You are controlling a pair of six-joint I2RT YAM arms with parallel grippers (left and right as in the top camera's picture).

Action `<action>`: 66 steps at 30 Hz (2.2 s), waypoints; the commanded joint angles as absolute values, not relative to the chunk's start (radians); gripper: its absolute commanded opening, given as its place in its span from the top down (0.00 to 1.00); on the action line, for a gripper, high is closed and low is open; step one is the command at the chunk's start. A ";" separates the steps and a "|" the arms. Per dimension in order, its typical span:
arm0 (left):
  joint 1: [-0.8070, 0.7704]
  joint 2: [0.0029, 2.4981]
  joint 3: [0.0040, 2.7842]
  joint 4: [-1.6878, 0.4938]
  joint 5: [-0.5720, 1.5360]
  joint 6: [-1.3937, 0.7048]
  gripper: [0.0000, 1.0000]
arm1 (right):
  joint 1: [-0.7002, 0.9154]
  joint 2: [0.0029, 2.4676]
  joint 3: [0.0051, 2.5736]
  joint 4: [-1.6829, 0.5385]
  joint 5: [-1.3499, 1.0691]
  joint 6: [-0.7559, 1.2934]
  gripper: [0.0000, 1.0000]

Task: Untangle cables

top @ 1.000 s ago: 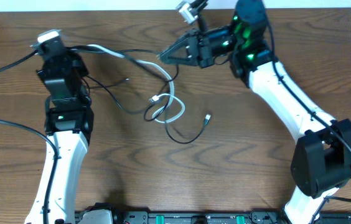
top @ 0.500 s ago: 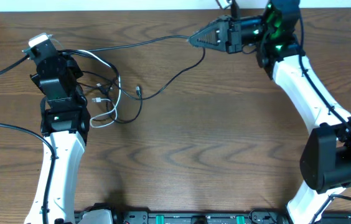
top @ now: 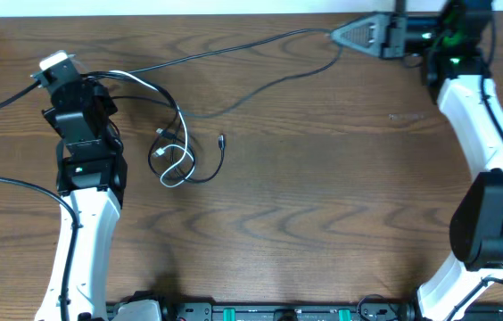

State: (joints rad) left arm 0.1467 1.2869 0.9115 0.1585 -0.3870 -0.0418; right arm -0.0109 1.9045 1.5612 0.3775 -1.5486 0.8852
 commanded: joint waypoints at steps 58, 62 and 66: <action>0.263 1.287 0.920 0.280 0.687 -0.435 0.92 | 0.651 1.917 1.554 -0.687 -0.463 -0.350 0.99; 0.263 1.287 0.920 0.154 0.488 -0.368 0.92 | 0.637 1.917 1.554 -0.740 -0.041 -0.132 0.99; 0.263 1.287 0.920 0.087 0.406 -0.367 0.92 | 0.570 1.917 1.554 -0.866 0.393 0.082 0.99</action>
State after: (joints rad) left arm 0.2535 1.2945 0.9089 0.0895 0.5159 -0.3767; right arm 0.6418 1.9049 1.5566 -0.7952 -0.0769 -0.1459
